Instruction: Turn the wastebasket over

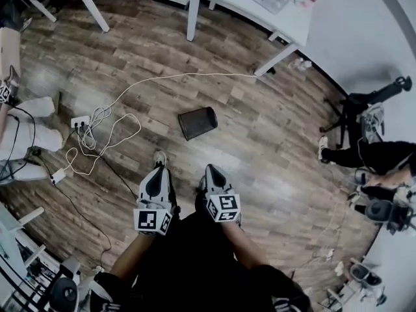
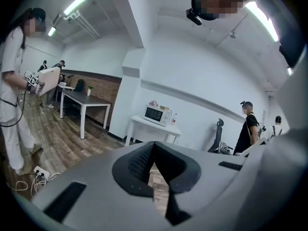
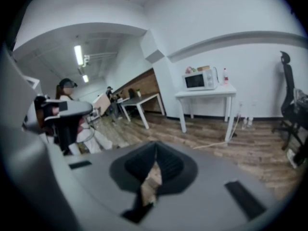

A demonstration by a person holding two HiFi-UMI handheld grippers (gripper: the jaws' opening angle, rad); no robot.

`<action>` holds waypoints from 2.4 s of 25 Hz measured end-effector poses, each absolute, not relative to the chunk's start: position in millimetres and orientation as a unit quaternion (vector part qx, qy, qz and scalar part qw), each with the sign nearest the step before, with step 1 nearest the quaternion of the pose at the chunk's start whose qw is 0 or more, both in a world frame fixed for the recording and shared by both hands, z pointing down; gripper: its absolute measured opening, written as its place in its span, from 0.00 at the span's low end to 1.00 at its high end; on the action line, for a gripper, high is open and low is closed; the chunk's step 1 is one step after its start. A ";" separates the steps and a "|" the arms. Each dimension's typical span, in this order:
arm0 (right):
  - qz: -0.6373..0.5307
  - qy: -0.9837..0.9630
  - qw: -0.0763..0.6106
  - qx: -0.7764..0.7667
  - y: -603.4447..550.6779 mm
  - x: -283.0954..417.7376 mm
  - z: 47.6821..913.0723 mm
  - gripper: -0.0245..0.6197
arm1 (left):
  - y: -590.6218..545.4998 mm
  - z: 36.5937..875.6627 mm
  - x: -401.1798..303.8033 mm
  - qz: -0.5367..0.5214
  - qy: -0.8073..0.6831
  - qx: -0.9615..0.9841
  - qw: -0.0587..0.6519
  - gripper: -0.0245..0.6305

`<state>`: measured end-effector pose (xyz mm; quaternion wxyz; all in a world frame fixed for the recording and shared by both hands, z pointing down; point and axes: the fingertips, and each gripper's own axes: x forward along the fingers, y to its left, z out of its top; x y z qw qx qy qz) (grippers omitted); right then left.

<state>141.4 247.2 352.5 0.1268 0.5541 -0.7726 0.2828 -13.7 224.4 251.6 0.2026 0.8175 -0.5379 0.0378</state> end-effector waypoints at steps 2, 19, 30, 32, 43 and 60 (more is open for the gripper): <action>0.289 -0.758 0.133 0.569 232.3 132.5 368.9 0.09 | 203.5 261.3 -22.4 0.042 -0.521 0.826 0.210 0.09; 0.350 -0.673 0.244 0.605 143.5 80.3 607.6 0.10 | 86.3 379.3 -80.3 0.055 -0.488 0.829 0.266 0.09; 0.376 -0.627 0.354 0.583 136.1 75.8 783.7 0.29 | 62.6 456.4 -95.1 0.061 -0.484 0.825 0.286 0.09; 0.377 -0.623 0.371 0.576 136.8 76.7 810.4 0.29 | 57.5 465.9 -94.7 0.060 -0.484 0.824 0.288 0.09; 0.388 -0.590 0.431 0.562 126.9 88.6 938.2 0.36 | 41.6 514.8 -82.6 0.069 -0.473 0.825 0.302 0.09; 0.399 -0.524 0.523 0.541 128.8 115.4 1064.6 0.39 | 15.4 571.4 -89.2 0.078 -0.487 0.807 0.325 0.09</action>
